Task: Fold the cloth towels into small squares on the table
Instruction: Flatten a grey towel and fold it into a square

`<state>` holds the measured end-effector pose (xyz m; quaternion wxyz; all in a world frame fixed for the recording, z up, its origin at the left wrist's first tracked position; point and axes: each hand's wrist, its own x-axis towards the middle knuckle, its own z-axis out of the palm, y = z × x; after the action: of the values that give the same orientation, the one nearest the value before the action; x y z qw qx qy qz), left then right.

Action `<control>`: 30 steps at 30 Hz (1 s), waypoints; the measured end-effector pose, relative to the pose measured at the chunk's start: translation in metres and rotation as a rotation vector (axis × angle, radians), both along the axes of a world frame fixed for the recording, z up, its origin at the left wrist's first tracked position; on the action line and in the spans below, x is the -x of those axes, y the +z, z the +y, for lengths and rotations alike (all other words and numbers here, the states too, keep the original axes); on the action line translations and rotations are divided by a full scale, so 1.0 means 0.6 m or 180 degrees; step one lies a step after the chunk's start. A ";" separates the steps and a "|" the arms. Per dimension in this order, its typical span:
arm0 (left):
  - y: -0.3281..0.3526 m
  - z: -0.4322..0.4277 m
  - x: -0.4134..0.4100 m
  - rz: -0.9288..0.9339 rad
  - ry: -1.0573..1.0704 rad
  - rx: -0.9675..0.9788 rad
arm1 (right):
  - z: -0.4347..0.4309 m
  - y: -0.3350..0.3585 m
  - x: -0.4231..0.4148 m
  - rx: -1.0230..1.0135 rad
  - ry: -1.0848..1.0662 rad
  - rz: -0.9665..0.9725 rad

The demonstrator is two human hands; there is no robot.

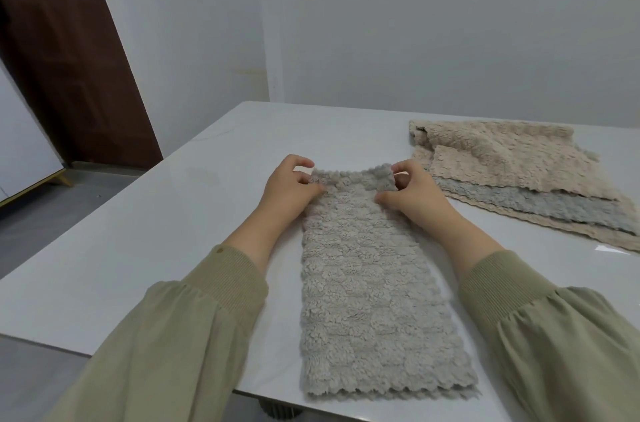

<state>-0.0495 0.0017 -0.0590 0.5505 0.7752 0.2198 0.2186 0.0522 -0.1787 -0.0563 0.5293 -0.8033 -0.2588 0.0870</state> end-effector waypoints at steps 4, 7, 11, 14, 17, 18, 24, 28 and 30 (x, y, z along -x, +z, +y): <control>0.007 -0.004 0.008 -0.0540 -0.0125 0.0577 | 0.002 -0.003 -0.001 -0.0518 -0.0147 0.0320; 0.008 -0.001 0.008 -0.0762 -0.0224 0.0706 | 0.000 0.001 0.001 -0.0471 -0.0259 0.0331; 0.012 -0.007 0.012 -0.0991 -0.0388 0.0634 | -0.006 0.009 0.000 -0.0152 0.0010 0.0379; 0.015 -0.009 0.019 -0.1003 -0.0375 0.0535 | -0.012 0.012 -0.003 -0.0584 0.0363 0.0858; 0.013 0.001 0.019 -0.0738 -0.0290 0.0227 | -0.015 0.010 -0.008 -0.1362 0.0427 0.1238; 0.012 0.003 0.019 -0.0626 -0.0279 0.0174 | -0.016 0.011 -0.009 -0.1396 0.0370 0.1150; 0.017 -0.002 0.023 -0.0200 0.0019 -0.0138 | -0.025 0.019 -0.006 -0.1154 0.0274 0.0797; 0.021 -0.004 0.020 -0.0366 0.0323 -0.0332 | -0.031 0.030 -0.006 -0.0630 -0.0089 0.0097; 0.020 -0.004 0.018 -0.0396 0.0378 -0.0364 | -0.031 0.033 -0.008 -0.0588 -0.0205 -0.0027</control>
<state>-0.0601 -0.0007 -0.0468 0.5040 0.7759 0.2178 0.3107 0.0573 -0.1972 -0.0366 0.6026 -0.7593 -0.2420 0.0423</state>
